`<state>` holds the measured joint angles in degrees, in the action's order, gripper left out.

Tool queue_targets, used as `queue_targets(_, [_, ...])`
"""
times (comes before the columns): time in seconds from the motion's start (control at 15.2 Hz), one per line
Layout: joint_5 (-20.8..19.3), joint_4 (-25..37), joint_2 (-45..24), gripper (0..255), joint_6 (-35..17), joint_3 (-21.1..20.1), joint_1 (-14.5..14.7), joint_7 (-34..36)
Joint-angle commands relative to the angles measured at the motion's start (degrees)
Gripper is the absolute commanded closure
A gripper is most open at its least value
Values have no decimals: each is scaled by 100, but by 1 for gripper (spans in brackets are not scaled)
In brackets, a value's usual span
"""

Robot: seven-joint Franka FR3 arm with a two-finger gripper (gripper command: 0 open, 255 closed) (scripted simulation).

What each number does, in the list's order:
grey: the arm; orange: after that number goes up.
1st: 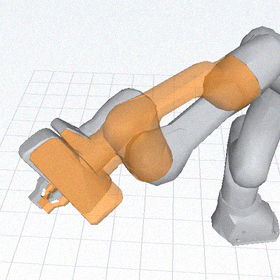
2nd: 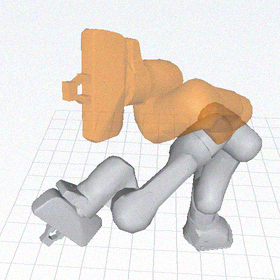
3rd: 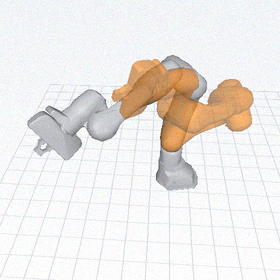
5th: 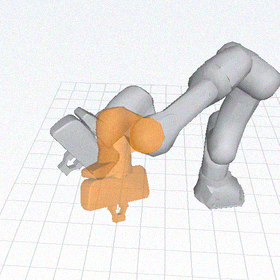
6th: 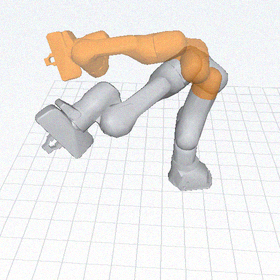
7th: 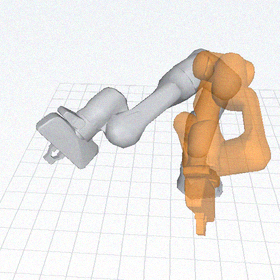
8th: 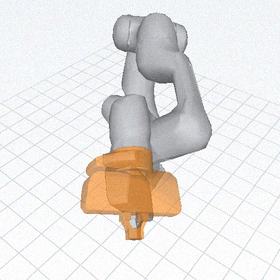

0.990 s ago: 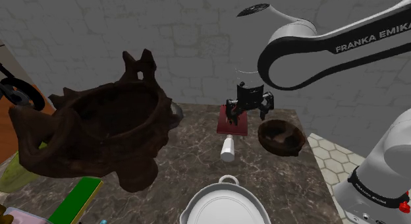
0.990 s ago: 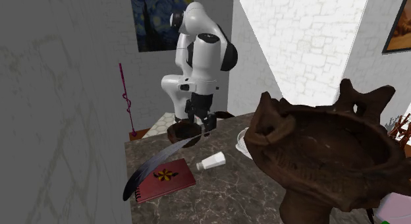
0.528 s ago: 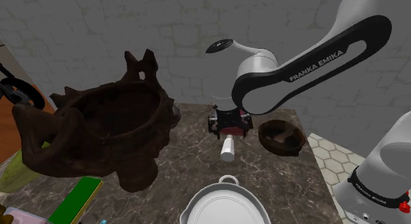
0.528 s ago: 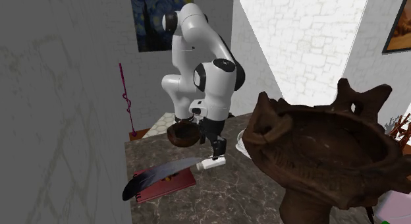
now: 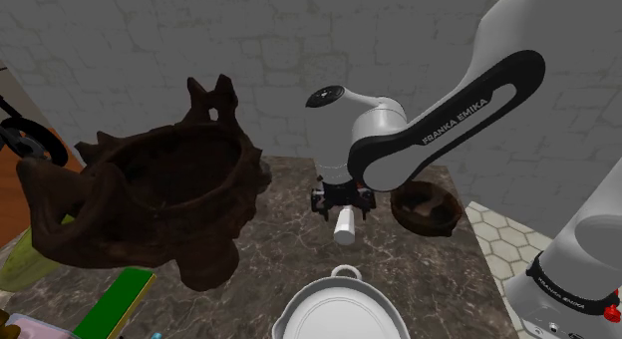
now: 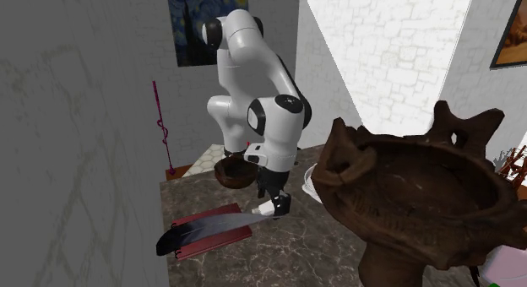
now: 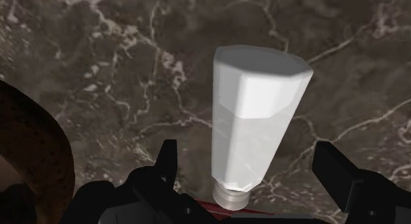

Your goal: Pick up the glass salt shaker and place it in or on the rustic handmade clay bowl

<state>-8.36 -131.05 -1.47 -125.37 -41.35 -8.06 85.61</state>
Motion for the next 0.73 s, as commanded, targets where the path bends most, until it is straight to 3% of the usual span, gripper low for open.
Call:
queue_targets(0.0, [-72, -61, -76, 0, -101, 11, -5, 55])
queue_targets(0.46, [-72, -61, -76, 0, -101, 11, -5, 55])
queue_targets(0.53, [-72, -61, -77, 255, -101, 11, -5, 55])
queue_targets(0.66, [-72, -61, -77, 255, -101, 11, -5, 55])
